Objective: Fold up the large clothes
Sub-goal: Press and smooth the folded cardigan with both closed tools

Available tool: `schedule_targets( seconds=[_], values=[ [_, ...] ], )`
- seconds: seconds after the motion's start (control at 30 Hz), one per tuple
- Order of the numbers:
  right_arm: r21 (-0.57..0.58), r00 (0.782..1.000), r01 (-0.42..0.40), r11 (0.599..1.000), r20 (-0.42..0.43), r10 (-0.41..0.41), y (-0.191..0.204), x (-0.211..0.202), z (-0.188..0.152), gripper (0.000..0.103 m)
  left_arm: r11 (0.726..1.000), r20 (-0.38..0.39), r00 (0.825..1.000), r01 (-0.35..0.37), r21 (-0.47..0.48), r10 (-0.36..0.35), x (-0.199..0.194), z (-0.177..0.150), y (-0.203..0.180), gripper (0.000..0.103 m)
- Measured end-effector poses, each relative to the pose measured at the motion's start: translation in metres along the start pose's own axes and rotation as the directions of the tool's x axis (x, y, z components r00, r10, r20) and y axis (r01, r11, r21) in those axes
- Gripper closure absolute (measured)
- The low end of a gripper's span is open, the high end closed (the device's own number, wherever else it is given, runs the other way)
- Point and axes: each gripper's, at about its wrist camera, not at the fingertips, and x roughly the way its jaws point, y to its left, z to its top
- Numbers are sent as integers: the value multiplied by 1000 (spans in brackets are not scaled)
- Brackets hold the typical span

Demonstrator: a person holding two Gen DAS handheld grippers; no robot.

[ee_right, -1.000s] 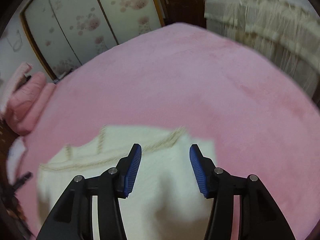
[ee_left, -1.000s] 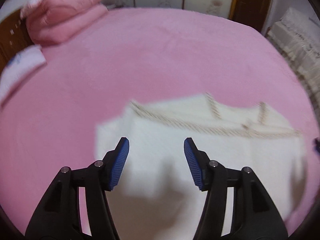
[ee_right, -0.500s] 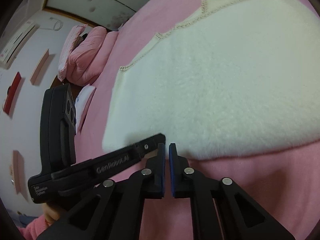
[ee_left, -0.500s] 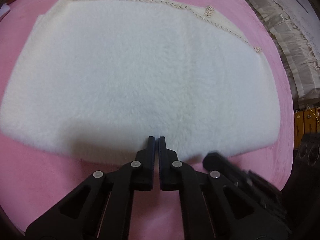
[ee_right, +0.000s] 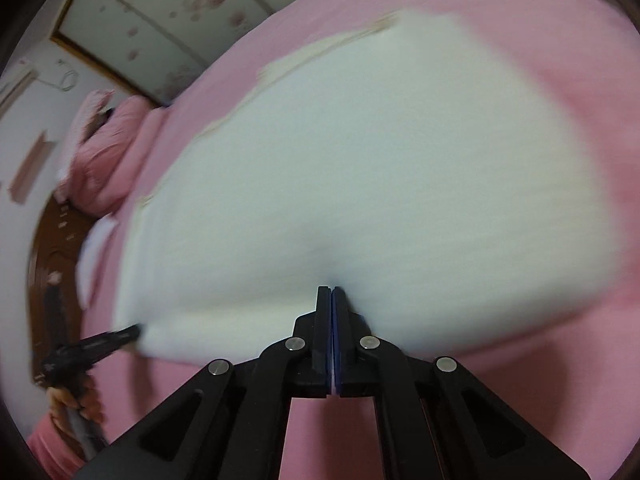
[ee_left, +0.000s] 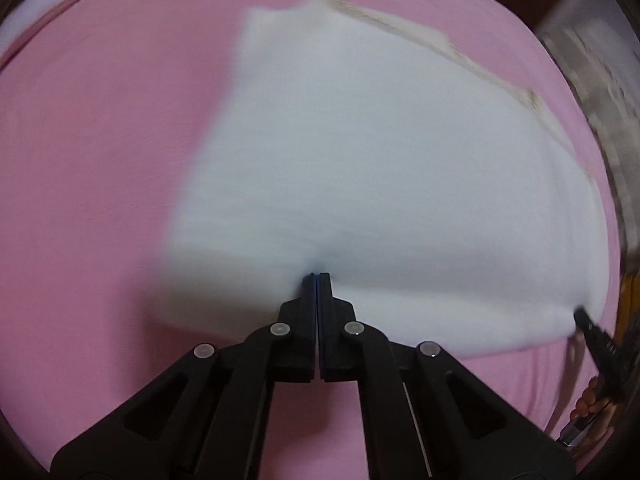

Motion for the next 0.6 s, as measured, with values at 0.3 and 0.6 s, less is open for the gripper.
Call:
schedule_targets(
  seconds=[0.3,0.6],
  values=[
    [-110,974,211,971,104,-200,35,-20,8,103,995,77,992,96,34,-99,-13,-27,-60,102],
    [-105,976,-201,974,-105,190,150,72,0,103,909,-63,921,390,147,-385,47,-22,-200,102]
  ],
)
